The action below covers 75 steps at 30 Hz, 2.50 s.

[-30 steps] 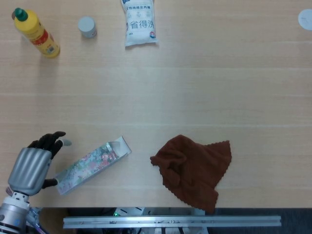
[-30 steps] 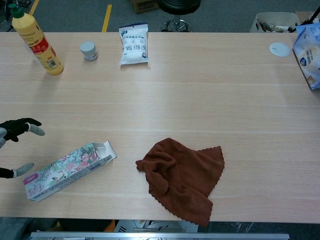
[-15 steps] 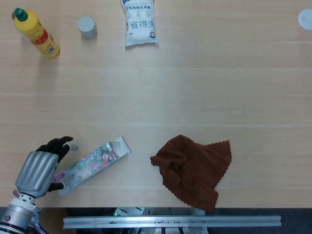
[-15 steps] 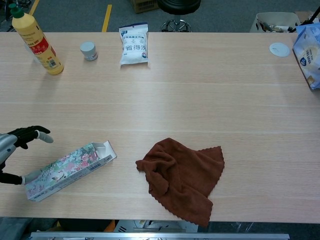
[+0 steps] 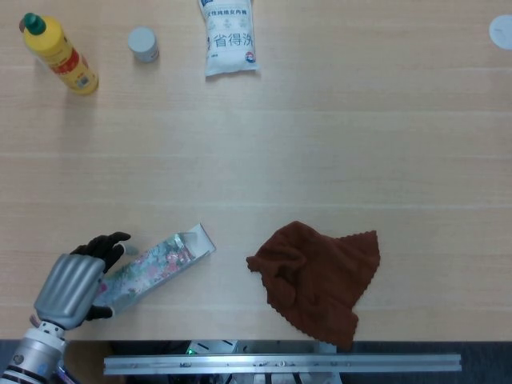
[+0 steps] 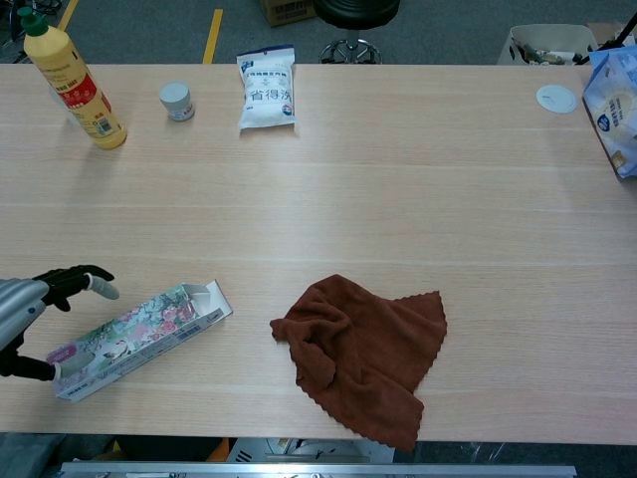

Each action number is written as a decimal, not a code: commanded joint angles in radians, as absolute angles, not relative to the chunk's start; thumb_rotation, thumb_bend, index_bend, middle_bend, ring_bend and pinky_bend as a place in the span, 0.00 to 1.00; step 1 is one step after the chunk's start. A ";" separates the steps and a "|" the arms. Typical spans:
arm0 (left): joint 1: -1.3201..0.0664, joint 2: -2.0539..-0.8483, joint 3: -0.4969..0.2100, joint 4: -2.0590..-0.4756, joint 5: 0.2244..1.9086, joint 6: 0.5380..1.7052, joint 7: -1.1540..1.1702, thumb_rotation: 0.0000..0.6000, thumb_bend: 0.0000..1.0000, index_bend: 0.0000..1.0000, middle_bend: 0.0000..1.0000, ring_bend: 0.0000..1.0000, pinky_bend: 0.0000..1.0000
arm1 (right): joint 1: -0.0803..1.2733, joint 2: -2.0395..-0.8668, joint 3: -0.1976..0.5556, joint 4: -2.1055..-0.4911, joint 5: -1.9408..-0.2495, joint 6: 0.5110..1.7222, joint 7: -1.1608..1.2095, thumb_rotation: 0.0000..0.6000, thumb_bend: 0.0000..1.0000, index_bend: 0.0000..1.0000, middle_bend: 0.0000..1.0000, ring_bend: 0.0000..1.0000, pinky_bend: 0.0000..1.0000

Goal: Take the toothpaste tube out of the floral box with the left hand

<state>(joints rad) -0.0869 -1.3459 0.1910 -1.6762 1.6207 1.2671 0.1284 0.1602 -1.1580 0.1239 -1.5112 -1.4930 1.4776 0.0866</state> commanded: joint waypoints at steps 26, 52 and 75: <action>-0.095 -1.390 0.195 -1.635 1.564 1.209 0.164 0.89 0.19 0.19 0.08 0.11 0.28 | 0.156 -1.165 0.118 -1.502 -1.484 1.469 0.095 1.00 0.05 0.29 0.32 0.21 0.33; -0.105 -1.435 0.180 -1.587 1.489 1.156 0.195 0.88 0.17 0.17 0.06 0.10 0.27 | 0.154 -1.168 0.116 -1.496 -1.480 1.462 0.103 1.00 0.05 0.31 0.32 0.21 0.33; -0.105 -1.453 0.174 -1.564 1.480 1.160 0.153 1.00 0.17 0.24 0.19 0.20 0.35 | 0.154 -1.171 0.117 -1.489 -1.476 1.458 0.110 1.00 0.05 0.31 0.32 0.21 0.33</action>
<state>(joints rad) -0.1053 -1.4519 0.1753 -1.5651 1.4786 1.1580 0.1547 0.1538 -1.1714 0.1164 -1.4892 -1.4760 1.4578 0.1097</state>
